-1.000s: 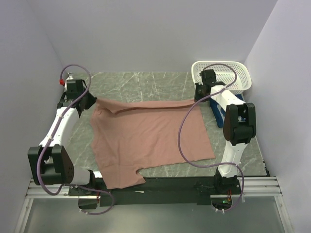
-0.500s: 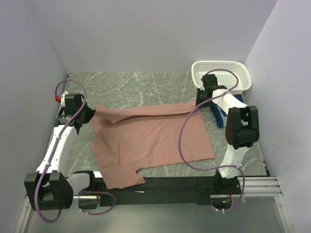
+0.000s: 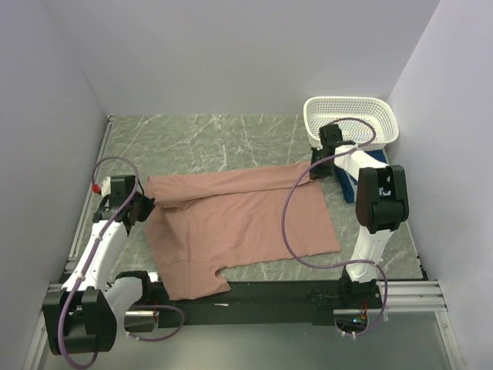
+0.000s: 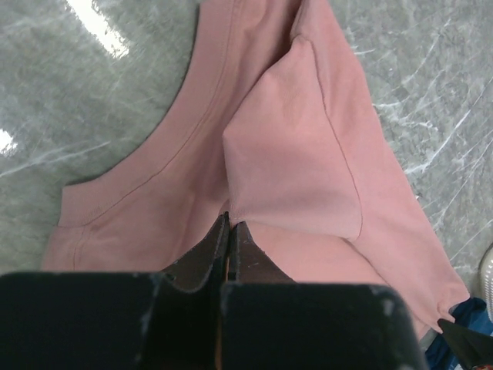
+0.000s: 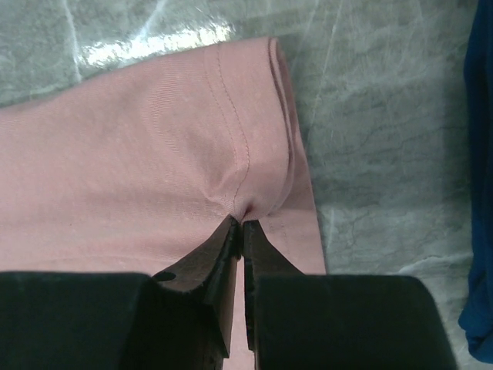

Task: Fold and stack the t-shirts
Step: Fold the tshirt

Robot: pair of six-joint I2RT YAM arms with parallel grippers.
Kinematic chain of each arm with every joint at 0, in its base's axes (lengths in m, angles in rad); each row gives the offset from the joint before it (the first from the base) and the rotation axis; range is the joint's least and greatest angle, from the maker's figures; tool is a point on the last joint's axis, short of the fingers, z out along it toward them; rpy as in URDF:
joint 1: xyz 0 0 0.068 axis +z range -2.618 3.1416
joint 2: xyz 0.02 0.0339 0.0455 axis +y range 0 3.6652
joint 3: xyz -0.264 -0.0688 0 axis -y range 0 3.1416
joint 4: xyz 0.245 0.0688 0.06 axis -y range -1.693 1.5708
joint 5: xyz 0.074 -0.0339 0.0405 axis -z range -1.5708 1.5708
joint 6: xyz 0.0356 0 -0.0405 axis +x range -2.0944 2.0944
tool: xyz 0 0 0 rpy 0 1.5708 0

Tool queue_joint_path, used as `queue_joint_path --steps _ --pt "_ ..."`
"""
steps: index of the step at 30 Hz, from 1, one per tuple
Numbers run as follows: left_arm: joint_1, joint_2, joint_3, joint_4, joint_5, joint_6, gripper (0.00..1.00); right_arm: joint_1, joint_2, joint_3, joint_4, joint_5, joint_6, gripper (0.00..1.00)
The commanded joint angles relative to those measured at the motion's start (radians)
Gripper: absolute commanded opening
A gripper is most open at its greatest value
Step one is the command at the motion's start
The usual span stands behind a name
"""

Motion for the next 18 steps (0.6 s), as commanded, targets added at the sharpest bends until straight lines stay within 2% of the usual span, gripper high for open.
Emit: queue_joint_path --steps 1,13,18 --pt "-0.001 -0.05 -0.031 0.025 -0.006 -0.059 0.01 -0.013 -0.017 -0.013 0.029 -0.003 0.025 0.12" --pt "-0.001 -0.099 0.049 -0.028 0.057 -0.08 0.01 -0.013 -0.033 0.023 0.017 0.006 0.038 0.12" --pt "-0.001 -0.111 0.017 -0.048 0.039 -0.073 0.01 -0.016 -0.028 0.01 0.016 0.009 0.045 0.16"
